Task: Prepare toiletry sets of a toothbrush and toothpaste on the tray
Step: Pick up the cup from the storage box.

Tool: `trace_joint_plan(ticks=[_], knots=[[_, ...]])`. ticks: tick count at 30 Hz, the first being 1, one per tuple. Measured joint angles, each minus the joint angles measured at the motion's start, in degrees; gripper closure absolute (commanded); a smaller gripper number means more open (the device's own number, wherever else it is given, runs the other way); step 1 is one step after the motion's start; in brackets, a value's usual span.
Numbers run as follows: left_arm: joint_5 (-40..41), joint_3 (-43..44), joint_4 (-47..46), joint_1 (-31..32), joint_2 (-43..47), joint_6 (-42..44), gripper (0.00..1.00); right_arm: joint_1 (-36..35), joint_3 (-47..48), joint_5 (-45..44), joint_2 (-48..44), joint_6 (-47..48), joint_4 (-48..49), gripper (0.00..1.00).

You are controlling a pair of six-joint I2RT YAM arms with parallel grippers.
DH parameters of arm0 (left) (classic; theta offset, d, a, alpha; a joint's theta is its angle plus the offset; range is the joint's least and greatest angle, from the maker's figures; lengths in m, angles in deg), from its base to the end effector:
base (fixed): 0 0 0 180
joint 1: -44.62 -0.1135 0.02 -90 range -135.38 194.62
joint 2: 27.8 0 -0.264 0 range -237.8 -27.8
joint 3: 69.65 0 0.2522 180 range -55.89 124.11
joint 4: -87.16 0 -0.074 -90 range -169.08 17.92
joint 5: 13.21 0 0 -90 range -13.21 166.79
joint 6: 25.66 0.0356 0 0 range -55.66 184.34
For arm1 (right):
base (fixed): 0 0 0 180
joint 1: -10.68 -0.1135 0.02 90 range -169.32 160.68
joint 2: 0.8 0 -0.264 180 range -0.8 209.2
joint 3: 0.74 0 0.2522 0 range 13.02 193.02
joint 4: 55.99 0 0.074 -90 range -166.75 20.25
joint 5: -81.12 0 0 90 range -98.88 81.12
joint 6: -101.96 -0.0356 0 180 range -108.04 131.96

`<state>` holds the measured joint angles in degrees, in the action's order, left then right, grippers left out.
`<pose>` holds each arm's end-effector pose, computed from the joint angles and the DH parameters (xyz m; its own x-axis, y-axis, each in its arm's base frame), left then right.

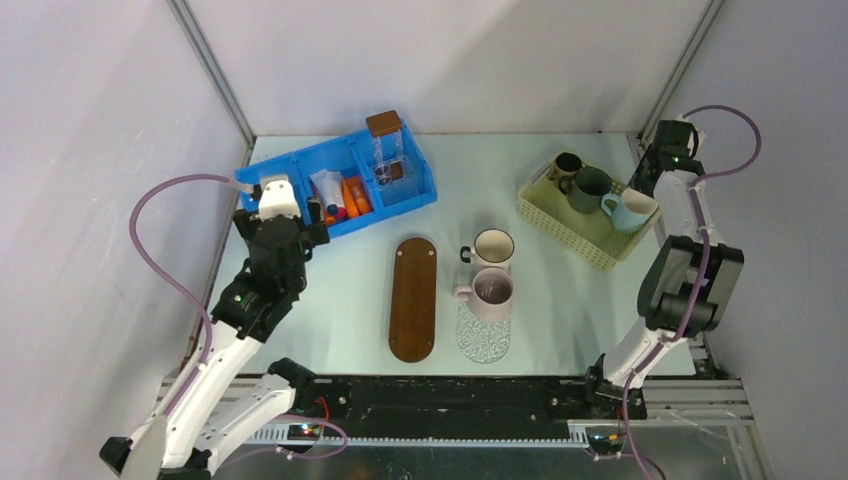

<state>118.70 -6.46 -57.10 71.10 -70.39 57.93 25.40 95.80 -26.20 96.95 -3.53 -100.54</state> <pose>0.1527 -0.0495 0.3546 -0.2049 0.0093 -0.9787 -0.2699 0.9607 0.0656 0.3678 -0.1076 0.2924 -0.5493 0.4079 -0.7293 0.6124 0.7903 -0.0192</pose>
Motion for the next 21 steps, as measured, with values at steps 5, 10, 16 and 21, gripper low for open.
trace_joint_plan(ticks=[5, 10, 16, 21], knots=[[0.0, 0.0, 0.0, -0.3, 0.3, 0.5, 0.00, 2.1, 3.6, 1.4, 7.0, 2.9, -0.3, 0.48], [0.0, 0.0, 0.0, -0.7, 0.3, 0.5, 0.00, 3.7, 4.8, 3.2, 10.8, 4.9, -1.3, 0.51], [0.0, 0.0, 0.0, -1.1, 0.3, 0.5, 0.00, 5.0, 4.9, 5.4, 12.4, 6.8, -1.8, 0.59], [0.0, 0.0, 0.0, -1.6, 0.2, 0.5, 0.00, 5.4, 4.9, 7.0, 12.4, 8.7, -1.7, 0.77]])
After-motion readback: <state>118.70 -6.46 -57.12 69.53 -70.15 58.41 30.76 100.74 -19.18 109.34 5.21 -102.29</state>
